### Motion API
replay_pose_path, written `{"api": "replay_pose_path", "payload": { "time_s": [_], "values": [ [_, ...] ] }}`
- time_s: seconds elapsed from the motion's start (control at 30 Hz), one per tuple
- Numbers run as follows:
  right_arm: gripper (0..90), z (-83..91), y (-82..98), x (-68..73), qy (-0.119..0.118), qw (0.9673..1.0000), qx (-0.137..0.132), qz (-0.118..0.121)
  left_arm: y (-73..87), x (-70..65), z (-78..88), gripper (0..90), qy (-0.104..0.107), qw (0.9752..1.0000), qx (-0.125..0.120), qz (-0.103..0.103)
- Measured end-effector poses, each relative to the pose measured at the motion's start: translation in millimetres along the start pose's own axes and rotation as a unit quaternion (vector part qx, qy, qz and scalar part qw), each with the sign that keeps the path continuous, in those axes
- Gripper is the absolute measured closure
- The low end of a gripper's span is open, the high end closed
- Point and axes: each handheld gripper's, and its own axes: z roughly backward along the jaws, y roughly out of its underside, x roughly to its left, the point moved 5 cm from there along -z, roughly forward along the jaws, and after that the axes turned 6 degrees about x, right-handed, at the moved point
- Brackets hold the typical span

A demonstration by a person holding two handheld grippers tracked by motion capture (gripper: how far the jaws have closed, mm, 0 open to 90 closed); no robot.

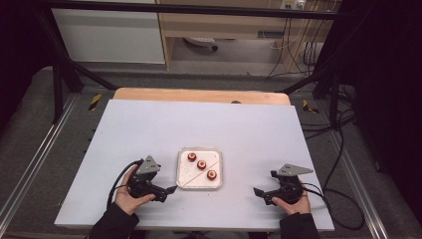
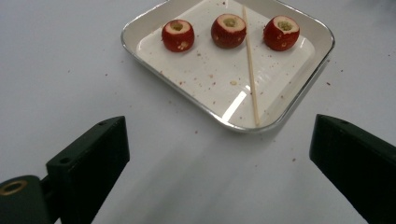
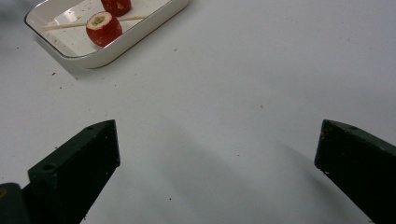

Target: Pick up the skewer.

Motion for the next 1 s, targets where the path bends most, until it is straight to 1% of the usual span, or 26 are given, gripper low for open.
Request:
{"api": "replay_pose_path", "payload": {
  "time_s": [0.2,0.33,0.5,0.6,0.63,0.7,0.77,0.8,0.83,0.9,1.0],
  "values": [
    [0.6,-0.1,0.0,0.2,-0.001,1.0,0.0,-0.001,-15.6,-7.6,-8.4,5.6,0.0,0.9999,0.009,-0.008],
    [0.6,-0.1,0.1,0.1,-0.001,1.0,0.001,-0.001,-26.1,-11.2,-16.4,6.6,0.004,0.9999,0.013,-0.005],
    [0.6,0.3,-0.1,0.4,-0.002,1.0,0.0,-0.001,-34.1,-17.2,-26.4,8.5,0.003,0.9996,0.027,-0.01],
    [0.6,0.0,0.3,0.1,-0.001,1.0,0.002,0.0,-37.9,-18.8,-32.5,10.8,0.0,0.9994,0.034,-0.007],
    [0.6,-0.1,0.1,0.3,-0.002,1.0,0.001,0.0,-39.2,-19.6,-34.4,12.8,0.002,0.9994,0.035,-0.005],
    [0.6,0.0,0.1,0.4,-0.002,1.0,0.001,-0.001,-41.2,-21.0,-38.3,15.7,-0.003,0.9992,0.039,-0.007],
    [0.6,0.1,0.1,0.5,-0.002,1.0,0.001,0.0,-42.8,-22.0,-41.3,18.5,-0.007,0.999,0.041,-0.013],
    [0.6,0.0,0.0,0.6,-0.003,1.0,0.001,-0.001,-44.0,-22.8,-43.6,21.7,-0.006,0.9991,0.041,-0.012],
    [0.6,0.0,0.0,0.6,-0.003,1.0,0.001,-0.001,-44.6,-23.1,-44.9,21.7,-0.007,0.999,0.042,-0.013],
    [0.6,-0.2,0.3,0.9,-0.003,1.0,0.003,-0.002,-45.6,-23.5,-48.9,30.1,-0.007,0.9988,0.047,-0.013],
    [0.7,-0.1,0.3,0.7,-0.003,1.0,0.001,0.0,-46.1,-23.9,-55.1,38.4,-0.004,0.9984,0.054,-0.013]
  ]
}}
